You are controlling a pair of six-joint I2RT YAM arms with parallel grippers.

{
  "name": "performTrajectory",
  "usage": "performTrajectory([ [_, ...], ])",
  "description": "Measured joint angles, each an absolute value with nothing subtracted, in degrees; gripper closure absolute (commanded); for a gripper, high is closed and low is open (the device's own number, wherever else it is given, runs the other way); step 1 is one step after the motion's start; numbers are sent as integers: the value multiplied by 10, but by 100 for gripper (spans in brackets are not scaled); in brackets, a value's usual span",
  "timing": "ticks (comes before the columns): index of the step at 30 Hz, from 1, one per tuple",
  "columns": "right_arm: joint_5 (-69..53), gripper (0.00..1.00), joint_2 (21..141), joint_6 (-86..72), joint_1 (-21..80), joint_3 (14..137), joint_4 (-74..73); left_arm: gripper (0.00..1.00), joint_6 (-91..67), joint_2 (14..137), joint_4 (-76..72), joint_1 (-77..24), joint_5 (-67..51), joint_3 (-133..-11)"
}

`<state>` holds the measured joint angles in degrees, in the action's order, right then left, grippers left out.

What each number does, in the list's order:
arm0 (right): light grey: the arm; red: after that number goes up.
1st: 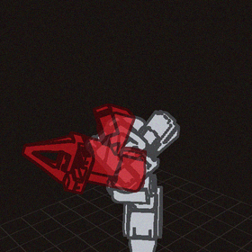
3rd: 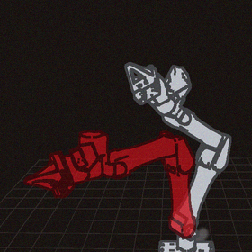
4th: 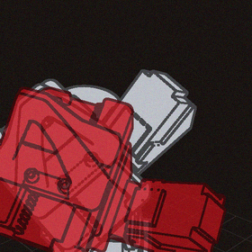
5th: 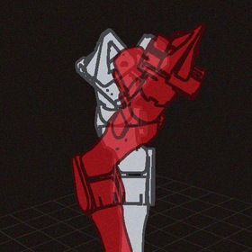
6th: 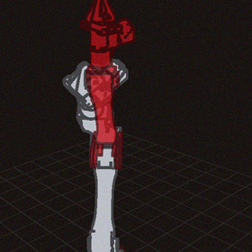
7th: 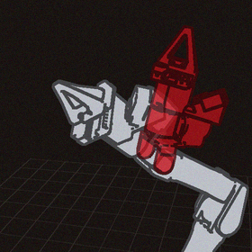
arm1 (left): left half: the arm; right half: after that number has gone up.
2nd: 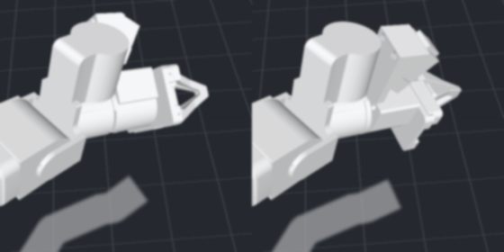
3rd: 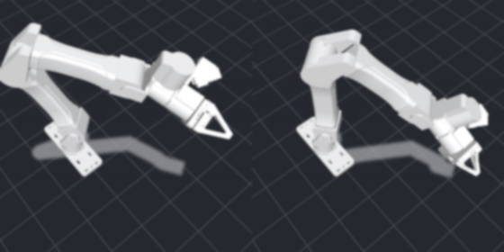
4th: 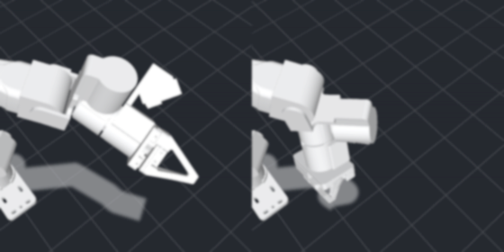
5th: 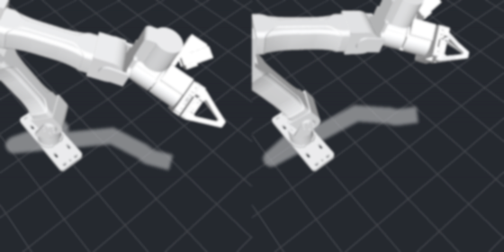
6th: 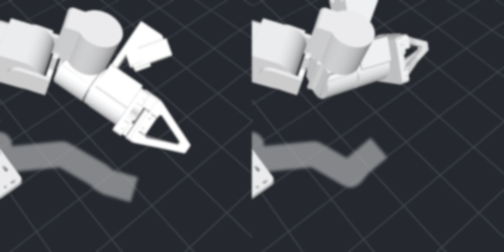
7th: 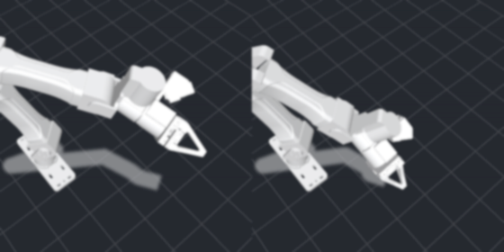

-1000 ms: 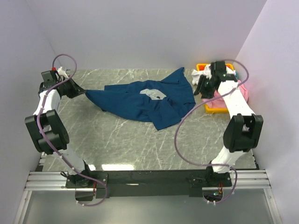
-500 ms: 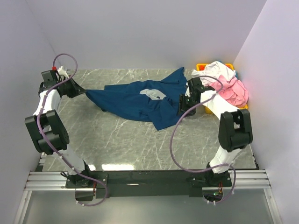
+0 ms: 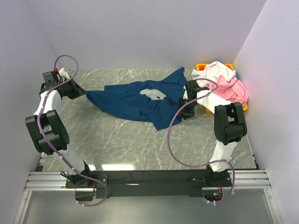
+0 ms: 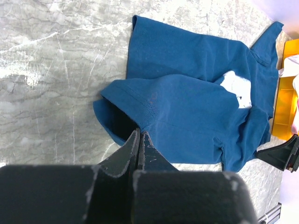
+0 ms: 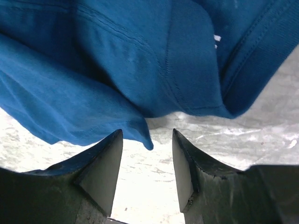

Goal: Fold and stack the t-shirts
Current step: Flatten the tshirt out

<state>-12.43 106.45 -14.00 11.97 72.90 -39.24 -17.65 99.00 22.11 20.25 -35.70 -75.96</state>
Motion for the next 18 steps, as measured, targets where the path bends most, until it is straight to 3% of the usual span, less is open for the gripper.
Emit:
performTrajectory([
  [15,-158,64,1083,-134,120,726,-382,100,-176,988,221,198,-357,-760],
  [18,-162,88,1083,-129,120,724,-382,100,-176,988,221,197,-357,-760],
])
